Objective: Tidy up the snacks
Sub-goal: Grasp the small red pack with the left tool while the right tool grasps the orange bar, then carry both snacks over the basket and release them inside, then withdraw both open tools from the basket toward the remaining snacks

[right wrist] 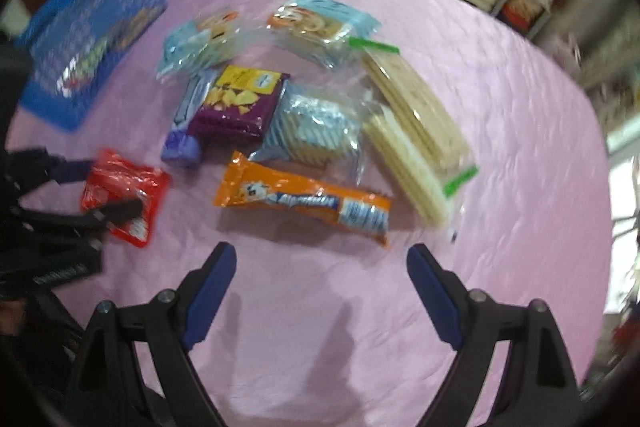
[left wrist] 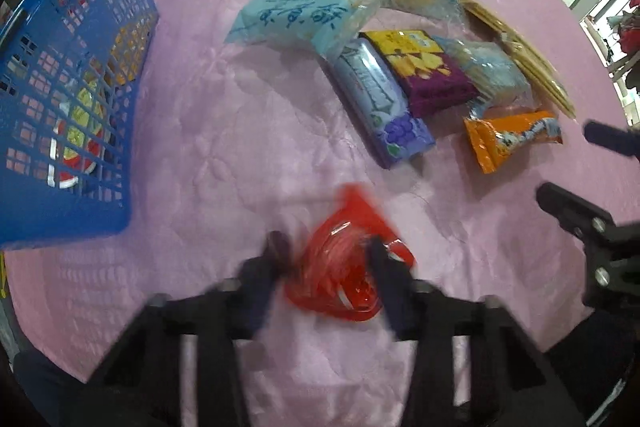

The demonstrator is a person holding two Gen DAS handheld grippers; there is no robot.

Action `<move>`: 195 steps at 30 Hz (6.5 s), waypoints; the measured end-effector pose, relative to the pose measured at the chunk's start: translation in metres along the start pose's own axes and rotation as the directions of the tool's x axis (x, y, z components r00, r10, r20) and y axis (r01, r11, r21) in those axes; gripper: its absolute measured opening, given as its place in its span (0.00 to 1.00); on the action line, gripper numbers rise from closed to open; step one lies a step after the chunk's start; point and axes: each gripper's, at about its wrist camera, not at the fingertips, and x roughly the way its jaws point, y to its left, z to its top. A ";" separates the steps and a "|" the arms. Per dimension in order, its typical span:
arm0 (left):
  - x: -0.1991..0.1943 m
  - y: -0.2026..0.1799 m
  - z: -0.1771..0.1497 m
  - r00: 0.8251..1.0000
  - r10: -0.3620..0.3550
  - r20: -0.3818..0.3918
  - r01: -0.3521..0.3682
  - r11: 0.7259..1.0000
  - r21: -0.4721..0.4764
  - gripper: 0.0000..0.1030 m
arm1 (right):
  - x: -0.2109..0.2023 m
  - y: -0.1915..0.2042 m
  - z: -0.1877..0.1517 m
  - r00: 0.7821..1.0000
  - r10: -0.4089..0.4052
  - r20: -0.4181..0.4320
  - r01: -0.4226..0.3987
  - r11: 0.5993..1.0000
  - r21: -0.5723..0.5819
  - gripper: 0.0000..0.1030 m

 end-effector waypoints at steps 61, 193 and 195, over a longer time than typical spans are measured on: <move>-0.225 0.198 0.016 0.912 -0.043 0.409 0.103 0.987 -0.127 0.18 | -0.126 0.166 0.149 0.930 0.295 0.221 -0.306 0.952 0.019 0.24; -0.115 0.003 0.128 0.989 -0.114 0.099 0.091 0.973 0.215 0.79 | -0.052 -0.020 0.054 0.975 0.201 0.094 -0.221 0.883 0.415 0.79; -0.099 0.003 0.136 0.994 -0.083 0.067 0.066 0.972 0.226 0.79 | -0.041 -0.024 0.058 0.975 0.209 0.078 -0.222 0.880 0.421 0.79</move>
